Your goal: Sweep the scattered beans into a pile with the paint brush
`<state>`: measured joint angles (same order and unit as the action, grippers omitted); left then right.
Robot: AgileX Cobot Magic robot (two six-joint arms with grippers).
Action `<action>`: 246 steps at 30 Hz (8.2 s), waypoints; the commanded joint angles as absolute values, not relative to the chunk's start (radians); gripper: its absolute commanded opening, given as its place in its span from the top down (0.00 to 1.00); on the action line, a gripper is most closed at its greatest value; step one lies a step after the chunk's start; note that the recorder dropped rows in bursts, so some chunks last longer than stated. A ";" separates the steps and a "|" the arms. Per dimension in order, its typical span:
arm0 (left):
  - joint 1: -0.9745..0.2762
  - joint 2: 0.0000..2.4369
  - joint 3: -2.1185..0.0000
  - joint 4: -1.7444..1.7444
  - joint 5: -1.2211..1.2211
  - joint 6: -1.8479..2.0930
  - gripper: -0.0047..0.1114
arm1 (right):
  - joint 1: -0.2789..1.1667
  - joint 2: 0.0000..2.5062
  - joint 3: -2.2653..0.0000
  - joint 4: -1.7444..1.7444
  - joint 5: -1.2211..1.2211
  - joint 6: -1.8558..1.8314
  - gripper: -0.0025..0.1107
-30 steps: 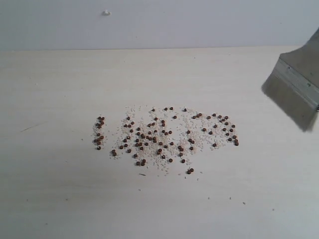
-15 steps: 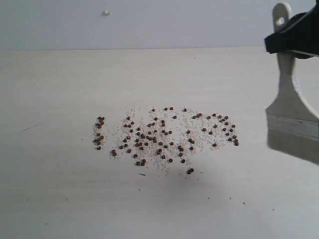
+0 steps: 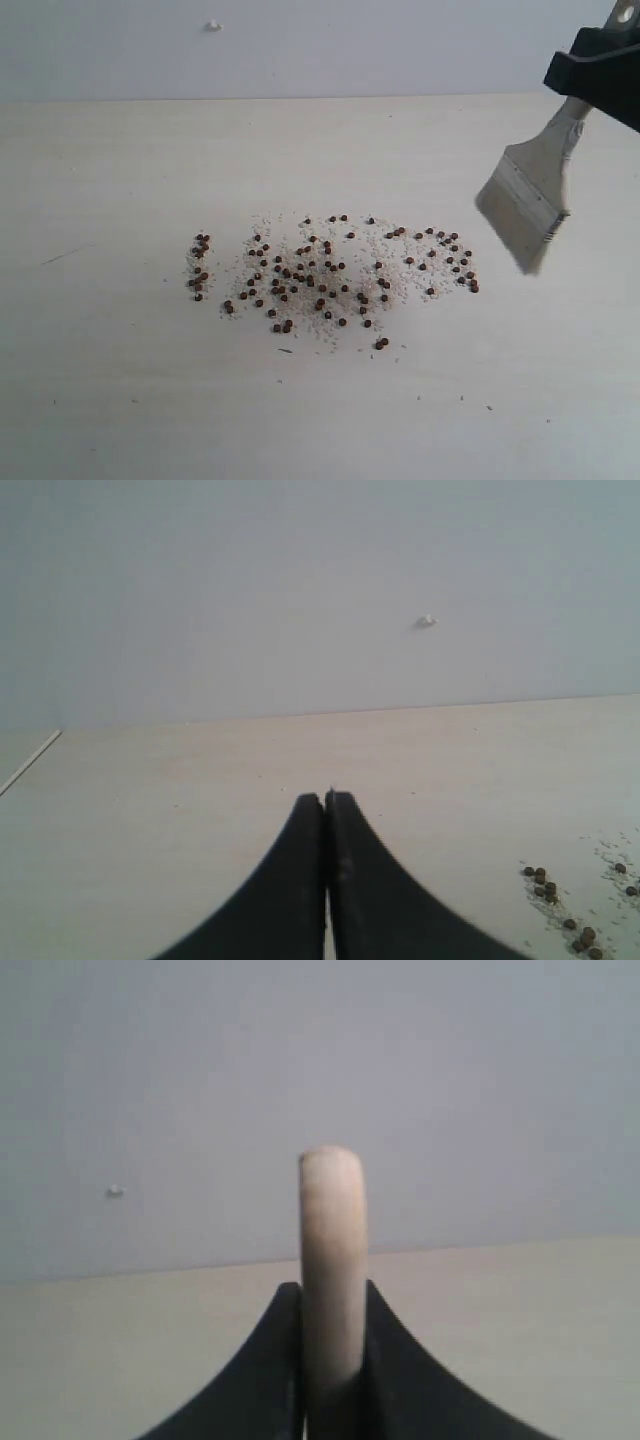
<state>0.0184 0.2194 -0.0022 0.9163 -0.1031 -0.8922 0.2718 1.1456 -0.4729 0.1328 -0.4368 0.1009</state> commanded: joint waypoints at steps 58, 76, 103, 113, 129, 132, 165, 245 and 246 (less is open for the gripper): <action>0.020 0.215 0.000 0.913 -0.099 -0.892 0.96 | 1.081 2.268 -1.243 0.997 -1.173 0.007 0.98; 0.020 0.215 0.000 0.913 -0.099 -0.892 0.96 | 1.081 2.232 -1.243 1.434 -1.221 -0.526 0.98; 0.020 0.215 0.000 0.913 -0.099 -0.892 0.96 | 1.081 2.198 -1.243 1.430 -1.221 -0.641 0.98; 0.020 0.215 0.000 0.913 -0.101 -0.892 0.96 | 1.082 2.092 -1.243 1.339 -1.221 -0.599 0.98; 0.020 0.215 0.000 0.913 -0.099 -0.892 0.96 | 1.154 2.078 -1.163 0.984 -0.999 -0.182 0.98; 0.020 0.215 0.000 0.913 -0.099 -0.892 0.96 | 1.148 2.070 -1.102 0.910 -0.951 -0.100 0.98; 0.020 0.215 0.000 0.913 -0.099 -0.892 0.96 | 1.148 2.031 -0.965 1.285 -1.178 -0.739 0.98; 0.020 0.215 0.000 0.913 -0.099 -0.889 0.96 | 0.861 2.087 -1.357 1.447 -1.082 -0.865 0.98; 0.020 0.215 0.000 0.913 -0.099 -0.889 0.96 | 0.861 2.077 -1.357 1.445 -1.076 -0.863 0.98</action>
